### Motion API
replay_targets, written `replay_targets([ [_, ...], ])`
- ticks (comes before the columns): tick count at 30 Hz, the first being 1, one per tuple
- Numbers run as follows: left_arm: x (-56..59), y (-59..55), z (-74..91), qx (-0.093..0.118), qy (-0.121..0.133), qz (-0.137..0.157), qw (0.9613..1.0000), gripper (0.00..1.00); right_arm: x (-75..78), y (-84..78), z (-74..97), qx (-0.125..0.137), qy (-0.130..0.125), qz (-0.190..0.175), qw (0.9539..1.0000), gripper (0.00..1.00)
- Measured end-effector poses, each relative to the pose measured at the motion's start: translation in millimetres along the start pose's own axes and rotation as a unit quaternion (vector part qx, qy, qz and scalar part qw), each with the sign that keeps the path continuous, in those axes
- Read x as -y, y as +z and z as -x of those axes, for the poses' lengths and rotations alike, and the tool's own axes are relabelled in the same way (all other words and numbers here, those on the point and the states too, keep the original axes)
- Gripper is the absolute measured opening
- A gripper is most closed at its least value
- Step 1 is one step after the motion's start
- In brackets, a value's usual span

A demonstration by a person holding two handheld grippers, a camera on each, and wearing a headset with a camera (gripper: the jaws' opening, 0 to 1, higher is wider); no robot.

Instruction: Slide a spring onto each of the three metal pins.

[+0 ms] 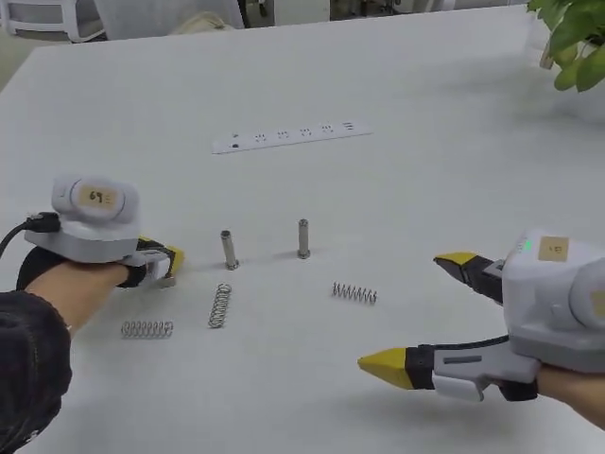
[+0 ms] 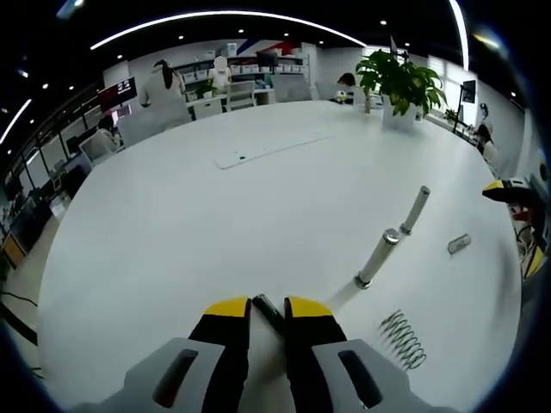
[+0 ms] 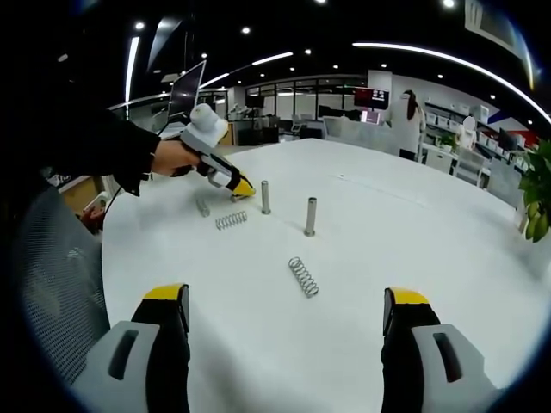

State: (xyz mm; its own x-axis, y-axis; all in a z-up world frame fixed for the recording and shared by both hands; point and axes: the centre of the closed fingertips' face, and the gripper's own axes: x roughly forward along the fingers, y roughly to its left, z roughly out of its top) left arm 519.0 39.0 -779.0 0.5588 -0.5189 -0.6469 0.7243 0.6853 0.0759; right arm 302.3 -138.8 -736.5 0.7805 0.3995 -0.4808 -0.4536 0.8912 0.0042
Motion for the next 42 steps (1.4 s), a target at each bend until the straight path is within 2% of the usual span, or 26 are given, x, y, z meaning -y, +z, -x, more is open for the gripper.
replay_targets([
  [4, 0.4, -0.4, -0.7, -0.003, 0.000, -0.001, 1.0000, 0.08, 0.7, -0.6, 0.0, 0.000, 0.000, -0.001, 1.0000, 0.92],
  [12, 0.3, -1.9, -2.9, -0.011, 0.002, -0.023, 0.9997, 0.02, 0.0, -1.2, -0.6, -0.002, 0.002, -0.002, 1.0000, 0.92],
  [15, 1.5, -2.3, -2.8, -0.016, 0.002, -0.051, 0.9986, 0.02, -0.2, -1.3, -0.5, -0.002, 0.002, -0.003, 1.0000, 0.92],
  [21, 1.8, -1.8, -3.0, -0.020, 0.003, -0.058, 0.9981, 0.02, -0.5, -1.1, 0.1, -0.002, 0.002, -0.003, 1.0000, 0.92],
  [26, 3.4, -1.0, -3.9, -0.025, 0.005, -0.078, 0.9966, 0.01, 0.1, -1.5, 0.2, -0.002, 0.002, -0.003, 1.0000, 0.91],
  [35, 4.6, -1.6, -2.5, -0.030, 0.002, -0.077, 0.9966, 0.00, 1.3, -1.2, 1.0, -0.001, 0.000, -0.003, 1.0000, 0.91],
  [42, 5.6, 5.3, 7.3, -0.018, 0.000, -0.067, 0.9976, 0.00, 0.5, 0.1, 0.9, 0.000, 0.000, 0.000, 1.0000, 0.90],
])
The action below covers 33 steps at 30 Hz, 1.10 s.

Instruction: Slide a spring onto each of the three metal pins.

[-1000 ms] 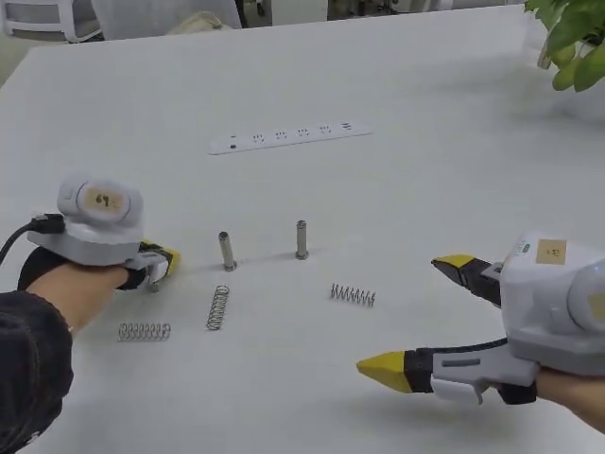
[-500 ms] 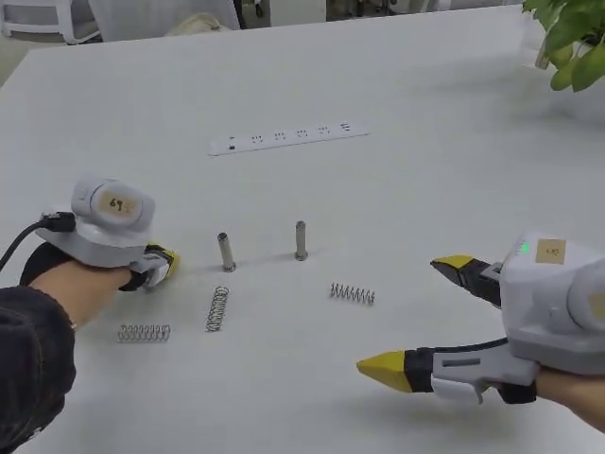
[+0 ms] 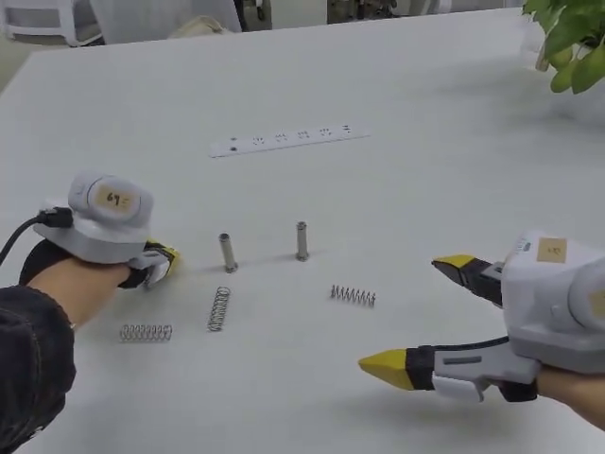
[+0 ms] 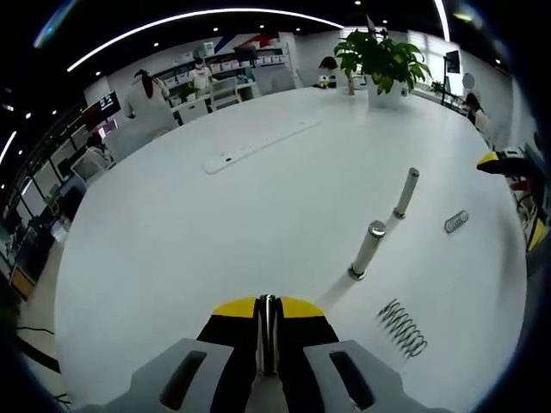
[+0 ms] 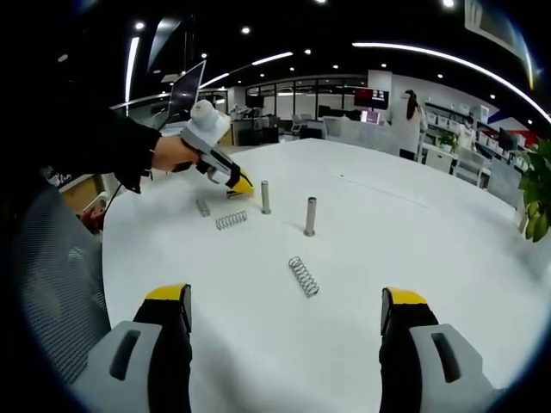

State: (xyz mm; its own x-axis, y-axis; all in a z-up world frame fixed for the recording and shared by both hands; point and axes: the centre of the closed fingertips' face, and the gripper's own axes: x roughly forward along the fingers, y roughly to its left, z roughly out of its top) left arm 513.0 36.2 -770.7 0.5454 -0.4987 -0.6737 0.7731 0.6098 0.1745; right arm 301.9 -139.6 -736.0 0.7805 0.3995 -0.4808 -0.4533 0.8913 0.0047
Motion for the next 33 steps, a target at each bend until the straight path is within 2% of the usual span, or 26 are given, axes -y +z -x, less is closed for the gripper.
replay_targets([
  [18, -4.7, 11.0, 27.5, 0.024, 0.007, 0.001, 0.9997, 0.00, -5.8, 10.5, 1.9, 0.008, 0.003, 0.016, 0.9998, 0.90],
  [33, -8.7, 7.1, 38.6, 0.030, 0.010, 0.017, 0.9993, 0.00, -9.0, 14.9, 3.8, 0.008, 0.003, 0.027, 0.9996, 0.90],
])
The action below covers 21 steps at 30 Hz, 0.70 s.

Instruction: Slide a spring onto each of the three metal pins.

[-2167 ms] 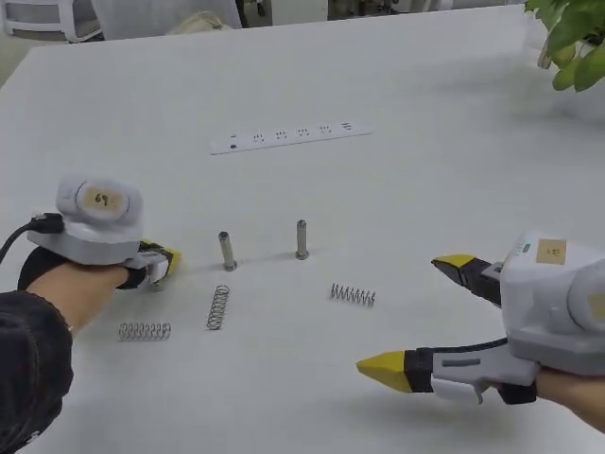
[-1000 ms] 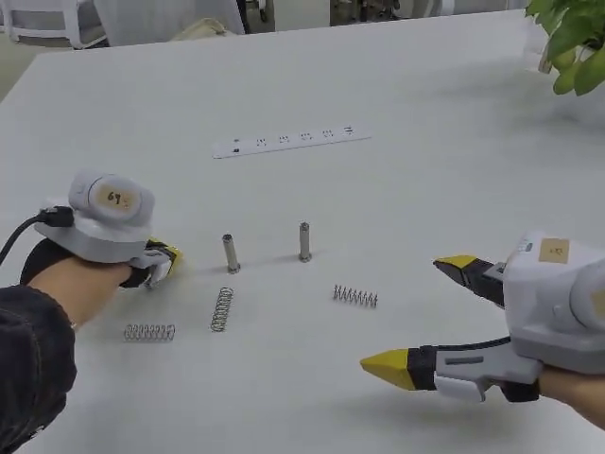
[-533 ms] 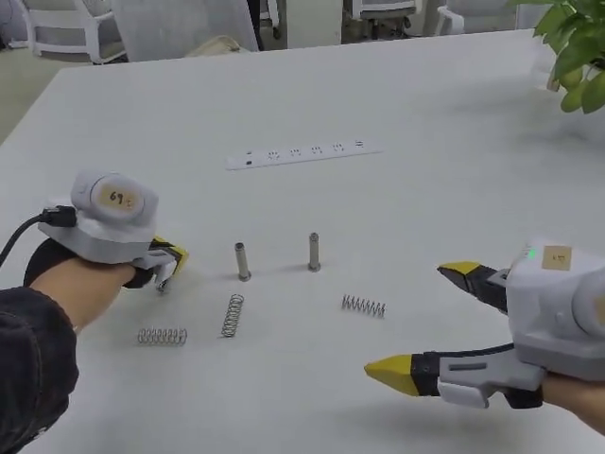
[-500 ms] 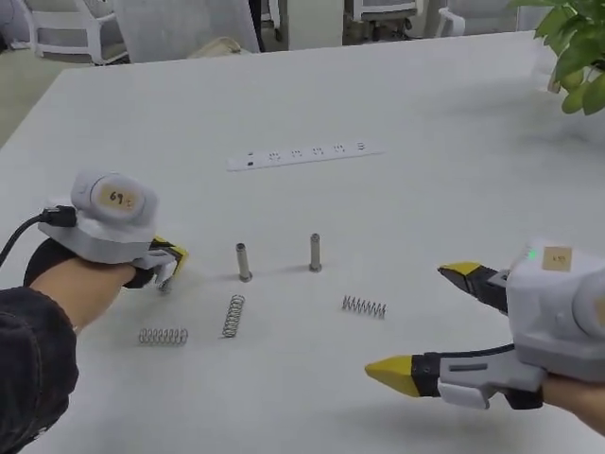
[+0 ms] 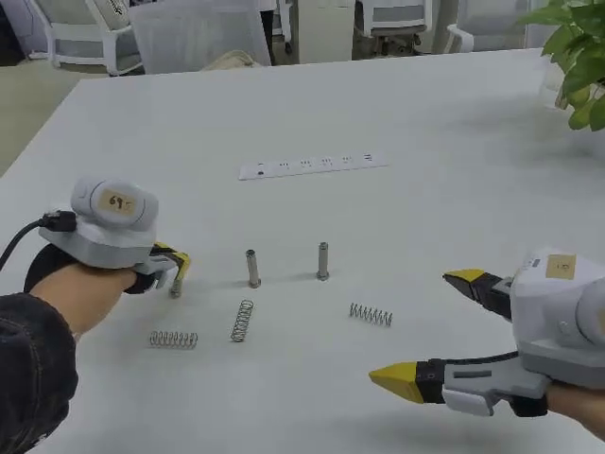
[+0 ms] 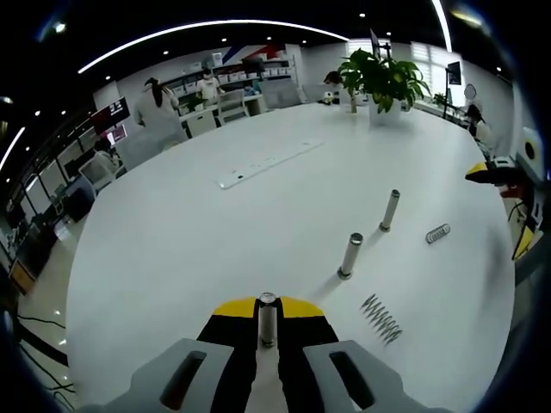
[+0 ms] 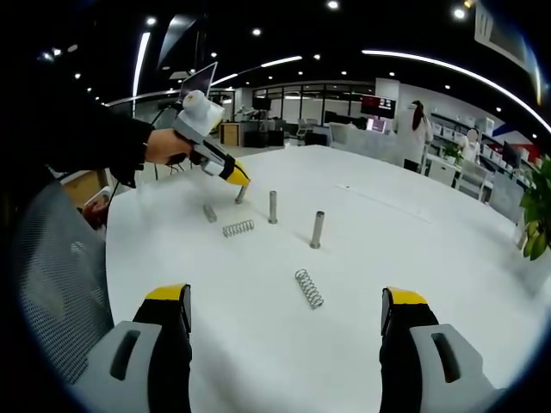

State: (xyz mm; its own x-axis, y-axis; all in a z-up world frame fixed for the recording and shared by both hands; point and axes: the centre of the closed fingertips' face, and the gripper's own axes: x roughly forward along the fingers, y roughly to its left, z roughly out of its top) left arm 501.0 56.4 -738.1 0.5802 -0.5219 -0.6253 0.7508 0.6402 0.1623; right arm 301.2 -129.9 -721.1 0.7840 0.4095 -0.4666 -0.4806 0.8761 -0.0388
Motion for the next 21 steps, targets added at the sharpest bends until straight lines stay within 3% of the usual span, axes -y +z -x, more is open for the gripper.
replay_targets([
  [5, -0.4, -1.9, 4.2, 0.003, 0.001, 0.008, 1.0000, 0.00, -1.3, 0.6, 0.0, -0.001, 0.001, 0.003, 1.0000, 0.90],
  [21, -4.1, -8.9, 13.0, 0.017, -0.003, 0.078, 0.9968, 0.00, -4.5, -0.7, -1.0, -0.008, 0.005, 0.011, 0.9999, 0.90],
])
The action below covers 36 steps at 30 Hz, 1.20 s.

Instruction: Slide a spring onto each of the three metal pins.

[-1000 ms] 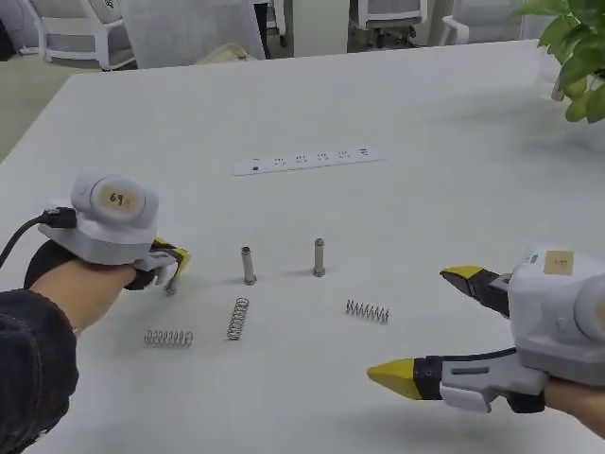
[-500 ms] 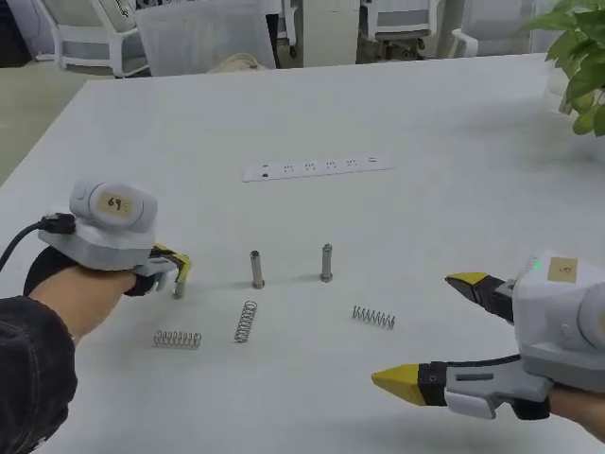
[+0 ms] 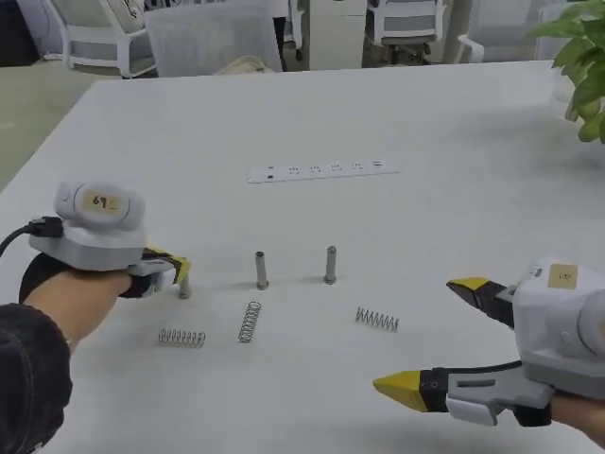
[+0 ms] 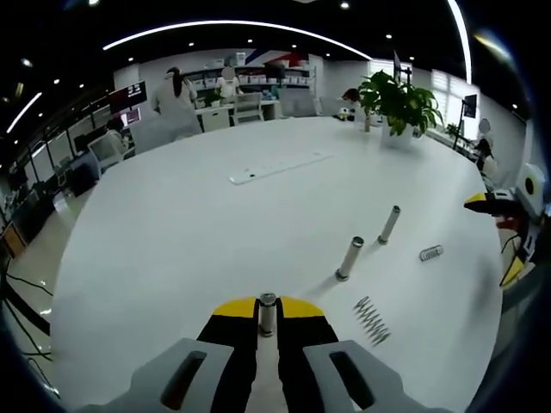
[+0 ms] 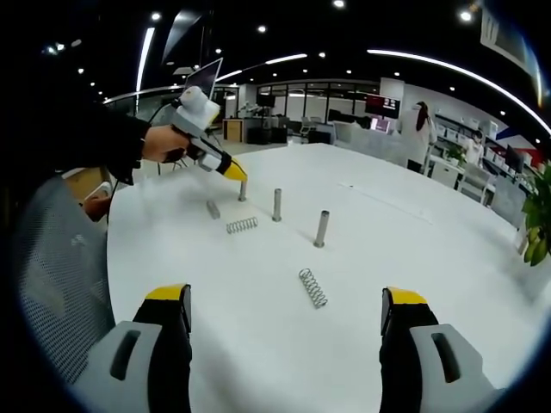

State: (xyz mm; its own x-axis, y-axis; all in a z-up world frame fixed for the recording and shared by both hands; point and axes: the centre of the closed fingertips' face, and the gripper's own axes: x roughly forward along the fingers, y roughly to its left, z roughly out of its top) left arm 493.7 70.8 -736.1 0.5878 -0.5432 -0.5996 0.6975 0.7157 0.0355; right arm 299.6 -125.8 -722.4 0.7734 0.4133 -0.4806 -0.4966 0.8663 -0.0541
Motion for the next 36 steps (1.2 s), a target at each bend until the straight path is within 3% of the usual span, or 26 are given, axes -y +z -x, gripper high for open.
replay_targets([
  [14, 9.4, 2.8, -4.1, 0.012, -0.007, 0.005, 0.9999, 0.00, -1.3, -1.4, 0.2, -0.004, 0.001, 0.002, 1.0000, 0.90],
  [30, 10.9, 5.1, -6.2, 0.016, -0.013, 0.020, 0.9996, 0.00, -1.8, -2.5, 0.6, -0.007, -0.001, 0.003, 1.0000, 0.90],
  [36, 10.8, 5.6, -5.3, 0.017, -0.012, 0.009, 0.9998, 0.00, -2.3, -2.3, 0.4, -0.007, -0.001, 0.003, 1.0000, 0.90],
])
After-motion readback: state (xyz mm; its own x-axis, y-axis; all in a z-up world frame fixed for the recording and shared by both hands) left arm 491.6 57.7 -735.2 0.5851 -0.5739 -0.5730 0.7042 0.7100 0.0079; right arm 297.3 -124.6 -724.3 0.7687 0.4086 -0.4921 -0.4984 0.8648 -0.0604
